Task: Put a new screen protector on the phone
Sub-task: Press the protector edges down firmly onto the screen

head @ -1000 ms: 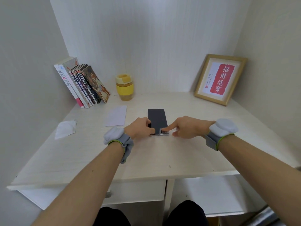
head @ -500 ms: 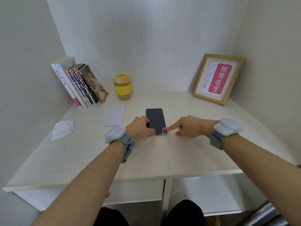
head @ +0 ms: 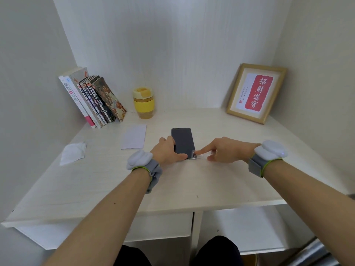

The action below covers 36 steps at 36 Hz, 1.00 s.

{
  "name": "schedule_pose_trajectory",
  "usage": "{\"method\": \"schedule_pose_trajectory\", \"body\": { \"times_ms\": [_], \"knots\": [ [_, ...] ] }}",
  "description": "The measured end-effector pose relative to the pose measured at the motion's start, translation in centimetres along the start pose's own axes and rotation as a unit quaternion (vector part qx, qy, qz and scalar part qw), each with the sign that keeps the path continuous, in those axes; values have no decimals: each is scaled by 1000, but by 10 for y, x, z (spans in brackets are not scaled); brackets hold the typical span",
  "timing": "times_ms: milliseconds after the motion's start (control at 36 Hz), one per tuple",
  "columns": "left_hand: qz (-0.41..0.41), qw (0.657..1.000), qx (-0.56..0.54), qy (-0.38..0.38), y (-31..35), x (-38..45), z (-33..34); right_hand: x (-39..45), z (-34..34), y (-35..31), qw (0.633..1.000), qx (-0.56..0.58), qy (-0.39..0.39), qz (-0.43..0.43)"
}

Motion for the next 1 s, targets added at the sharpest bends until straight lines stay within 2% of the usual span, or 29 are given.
{"method": "schedule_pose_trajectory", "body": {
  "times_ms": [361, 1000],
  "knots": [
    [-10, 1000, 6, -12, 4, 0, -1, -2, -1, 7, 1000, 15, -4, 25],
    [-18, 1000, 15, -10, 5, 2, 0, 3, -7, -13, 999, -37, -7, 2]
  ]
}}
Point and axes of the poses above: each hand's wrist, its own x-axis towards the middle knuckle, its own z-axis out of the palm, y = z × x, the point moved 4 cm from there along x, towards the middle knuckle
